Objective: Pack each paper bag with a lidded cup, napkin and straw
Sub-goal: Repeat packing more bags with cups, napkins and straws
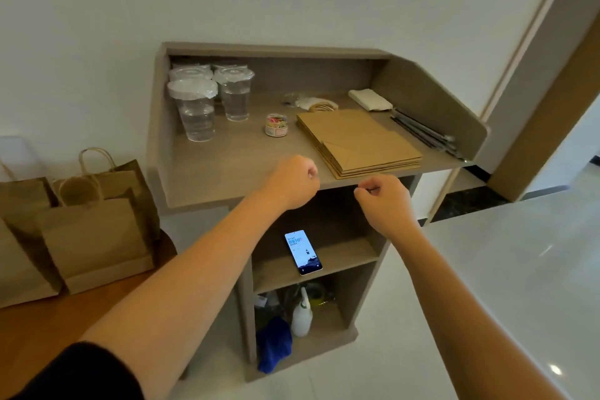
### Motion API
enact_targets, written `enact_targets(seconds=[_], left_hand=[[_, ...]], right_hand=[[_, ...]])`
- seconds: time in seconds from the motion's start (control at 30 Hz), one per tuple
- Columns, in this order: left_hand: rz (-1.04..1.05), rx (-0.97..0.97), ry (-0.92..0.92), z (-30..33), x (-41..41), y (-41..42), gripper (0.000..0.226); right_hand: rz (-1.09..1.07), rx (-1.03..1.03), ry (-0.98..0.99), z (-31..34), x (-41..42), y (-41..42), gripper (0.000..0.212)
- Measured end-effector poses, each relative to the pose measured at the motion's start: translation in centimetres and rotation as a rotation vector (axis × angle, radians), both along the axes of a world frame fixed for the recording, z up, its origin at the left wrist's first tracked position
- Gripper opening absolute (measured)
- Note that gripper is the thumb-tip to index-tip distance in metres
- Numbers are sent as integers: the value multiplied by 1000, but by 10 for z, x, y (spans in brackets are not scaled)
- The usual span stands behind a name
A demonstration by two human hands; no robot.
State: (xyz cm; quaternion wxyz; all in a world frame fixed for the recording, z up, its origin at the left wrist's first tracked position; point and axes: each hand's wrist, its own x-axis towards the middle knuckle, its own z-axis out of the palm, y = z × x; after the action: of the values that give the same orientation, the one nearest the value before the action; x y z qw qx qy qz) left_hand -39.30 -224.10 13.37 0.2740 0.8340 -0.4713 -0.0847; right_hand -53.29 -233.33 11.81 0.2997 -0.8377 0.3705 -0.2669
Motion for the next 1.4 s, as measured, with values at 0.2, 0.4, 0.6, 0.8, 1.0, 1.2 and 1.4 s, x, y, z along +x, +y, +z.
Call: enact_targets(seconds=[0.2,0.4,0.6,0.8,1.0,1.2,1.4], left_hand=[[6,36,-30,-8,35,-78,45],[9,97,-71,-11,70,-142,54],[149,227,-60,-22,87,-185,58],[395,186,70,-29,94,-213,67],[540,-65,128,-29,84,-229,62],[590,-310,263,-28,80,-224,63],[811,-872,810,-2,73,-191,27]], right_hand=[[-19,17,117,-2,42,-78,29],[-47,-30,140,18,94,-143,34],[-157,-85,444,19,110,-207,43],[-102,179,504,16,118,-254,38],[-5,159,332,21,111,-267,34],[79,221,-128,31,99,-269,56],[178,236,-434,34,85,-257,35]])
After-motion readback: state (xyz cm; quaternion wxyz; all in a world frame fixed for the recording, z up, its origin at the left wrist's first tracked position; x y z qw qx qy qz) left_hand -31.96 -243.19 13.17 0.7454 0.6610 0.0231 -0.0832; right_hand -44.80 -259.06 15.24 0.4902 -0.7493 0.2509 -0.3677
